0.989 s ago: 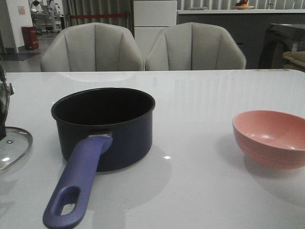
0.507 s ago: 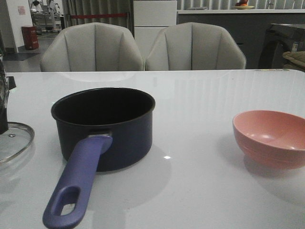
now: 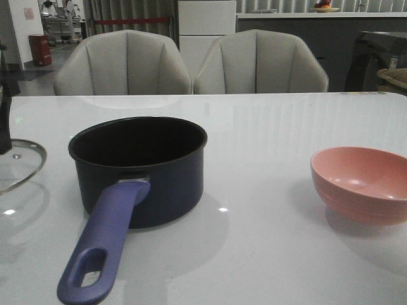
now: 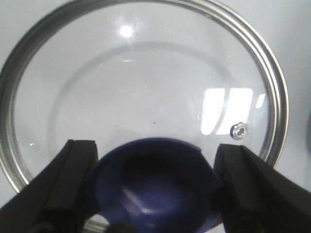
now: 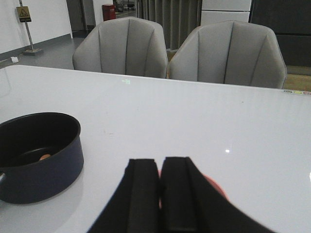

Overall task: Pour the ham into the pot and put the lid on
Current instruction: 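Grip the knob and lift the glass lid up toward the saucepan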

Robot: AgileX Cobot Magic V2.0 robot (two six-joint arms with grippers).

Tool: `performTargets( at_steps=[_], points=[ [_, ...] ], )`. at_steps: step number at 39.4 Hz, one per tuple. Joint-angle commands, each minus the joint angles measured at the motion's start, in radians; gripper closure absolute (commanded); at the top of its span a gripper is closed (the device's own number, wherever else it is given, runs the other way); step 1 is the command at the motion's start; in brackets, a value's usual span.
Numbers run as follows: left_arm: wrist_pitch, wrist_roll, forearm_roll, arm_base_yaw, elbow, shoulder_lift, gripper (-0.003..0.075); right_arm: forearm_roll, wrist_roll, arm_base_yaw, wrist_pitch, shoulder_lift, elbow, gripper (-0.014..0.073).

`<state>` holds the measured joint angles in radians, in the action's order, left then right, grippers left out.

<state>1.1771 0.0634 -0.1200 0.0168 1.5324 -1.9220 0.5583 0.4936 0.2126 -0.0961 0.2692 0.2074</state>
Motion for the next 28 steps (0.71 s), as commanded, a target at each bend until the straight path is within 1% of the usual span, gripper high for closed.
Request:
performTargets(
  at_steps=[1,5,12,17,24,28],
  points=[
    [0.038,-0.007,-0.009,-0.001,0.098,0.087,0.0606,0.009,0.007,-0.002,0.06,0.007,0.029,0.0442],
    [0.109,-0.007,-0.009,-0.001,0.182,0.089,0.0606,0.009,0.007,-0.002,0.06,0.007,0.029,0.0442],
    [0.109,-0.007,-0.008,-0.039,0.268,0.112,0.0606,0.009,0.007,-0.002,0.06,0.007,0.029,0.0442],
    [0.109,-0.007,-0.005,-0.107,0.296,0.112,0.0606,0.009,0.007,-0.002,0.06,0.007,0.029,0.0442],
    [0.109,-0.007,0.048,-0.231,0.297,0.112,0.0606,0.009,0.007,-0.002,0.06,0.007,0.029,0.0442],
    [0.109,-0.007,0.047,-0.282,0.297,0.112,0.0606,0.009,0.007,-0.002,0.06,0.007,0.029,0.0442]
  ],
)
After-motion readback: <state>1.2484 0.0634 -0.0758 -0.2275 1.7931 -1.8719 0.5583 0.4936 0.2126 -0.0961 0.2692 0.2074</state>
